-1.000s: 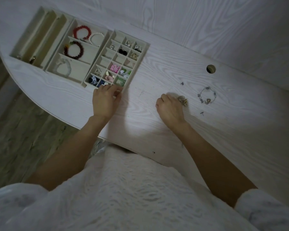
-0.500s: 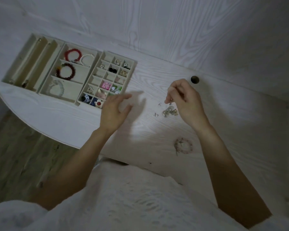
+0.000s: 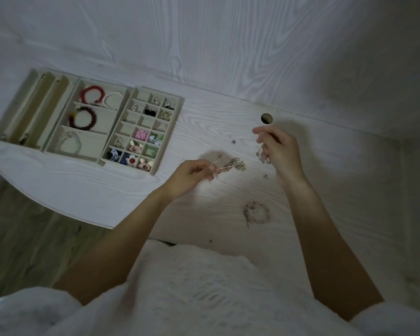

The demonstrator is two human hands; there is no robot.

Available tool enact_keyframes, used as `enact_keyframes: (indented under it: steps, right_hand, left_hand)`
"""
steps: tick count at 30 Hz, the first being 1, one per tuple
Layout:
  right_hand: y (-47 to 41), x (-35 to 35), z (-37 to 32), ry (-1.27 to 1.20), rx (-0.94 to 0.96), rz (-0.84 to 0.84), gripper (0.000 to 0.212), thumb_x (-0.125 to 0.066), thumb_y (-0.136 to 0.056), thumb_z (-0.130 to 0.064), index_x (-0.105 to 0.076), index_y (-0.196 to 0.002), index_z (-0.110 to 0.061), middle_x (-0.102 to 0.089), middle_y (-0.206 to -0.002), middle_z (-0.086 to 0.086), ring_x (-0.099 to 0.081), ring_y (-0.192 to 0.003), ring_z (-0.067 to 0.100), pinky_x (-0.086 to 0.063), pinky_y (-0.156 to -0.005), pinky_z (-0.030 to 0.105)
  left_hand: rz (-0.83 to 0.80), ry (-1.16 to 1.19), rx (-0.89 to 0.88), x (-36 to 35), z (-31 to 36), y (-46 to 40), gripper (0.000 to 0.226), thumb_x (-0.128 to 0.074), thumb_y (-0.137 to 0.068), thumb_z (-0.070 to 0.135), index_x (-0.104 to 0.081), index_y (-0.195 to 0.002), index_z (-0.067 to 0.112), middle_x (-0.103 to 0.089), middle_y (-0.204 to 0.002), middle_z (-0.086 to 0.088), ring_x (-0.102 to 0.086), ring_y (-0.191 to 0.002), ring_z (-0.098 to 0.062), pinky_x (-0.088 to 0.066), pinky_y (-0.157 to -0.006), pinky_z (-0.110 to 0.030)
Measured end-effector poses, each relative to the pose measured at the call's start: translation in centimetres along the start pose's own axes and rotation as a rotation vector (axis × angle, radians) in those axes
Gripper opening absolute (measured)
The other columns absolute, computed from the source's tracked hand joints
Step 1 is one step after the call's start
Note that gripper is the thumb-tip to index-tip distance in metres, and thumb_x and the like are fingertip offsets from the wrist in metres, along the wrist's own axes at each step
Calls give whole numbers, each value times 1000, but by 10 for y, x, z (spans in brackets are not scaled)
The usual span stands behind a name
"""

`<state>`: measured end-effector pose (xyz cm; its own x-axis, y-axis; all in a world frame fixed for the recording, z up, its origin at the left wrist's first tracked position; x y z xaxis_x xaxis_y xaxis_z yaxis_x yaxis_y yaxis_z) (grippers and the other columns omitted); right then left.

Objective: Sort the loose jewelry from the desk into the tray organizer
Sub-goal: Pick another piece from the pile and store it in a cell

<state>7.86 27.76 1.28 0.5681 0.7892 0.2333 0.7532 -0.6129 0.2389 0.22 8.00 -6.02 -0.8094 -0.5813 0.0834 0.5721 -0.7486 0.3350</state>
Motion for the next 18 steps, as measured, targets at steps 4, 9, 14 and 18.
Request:
enact_keyframes:
  steps: [4, 9, 14, 18]
  right_hand:
    - [-2, 8, 38, -60, -139, -43, 17, -55, -88, 1, -69, -92, -7, -54, -72, 6, -50, -60, 12, -50, -62, 24]
    - [5, -20, 54, 113, -57, -268, 12, -62, -86, 0, -70, -95, 0, -69, -84, 7, -68, -73, 13, -56, -71, 22]
    - [2, -80, 40, 277, -11, -535, 13, -65, -84, -1, -72, -88, -11, -71, -76, 9, -69, -67, 17, -55, -61, 22]
    - [-10, -132, 10, 201, -37, -684, 12, -67, -82, -1, -71, -93, -3, -71, -82, 13, -69, -74, 17, -52, -67, 17]
  left_hand:
    - [28, -22, 108, 28, -9, 18, 20, -56, -94, 15, -71, -101, 4, -71, -91, 7, -65, -89, -7, -45, -82, -12]
    - [87, -80, 152, 84, -19, 51, 16, -59, -92, 12, -71, -102, 10, -72, -80, 3, -67, -74, -10, -52, -73, -20]
    - [252, -191, 132, 149, -22, 84, 12, -63, -90, 13, -72, -96, 9, -72, -75, 4, -59, -57, -9, -45, -54, -18]
    - [467, -134, 104, 197, -30, 105, 12, -68, -85, 20, -74, -94, 16, -67, -72, -9, -54, -60, -15, -43, -53, -21]
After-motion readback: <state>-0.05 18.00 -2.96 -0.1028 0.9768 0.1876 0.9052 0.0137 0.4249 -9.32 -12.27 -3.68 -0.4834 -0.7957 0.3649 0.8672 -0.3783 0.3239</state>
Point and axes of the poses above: each hand's wrist, its own y-axis away from the middle knuckle, its own x-axis out of the back of the hand, z = x × y, the point moved 2 cm from there along -y, towards the middle knuckle
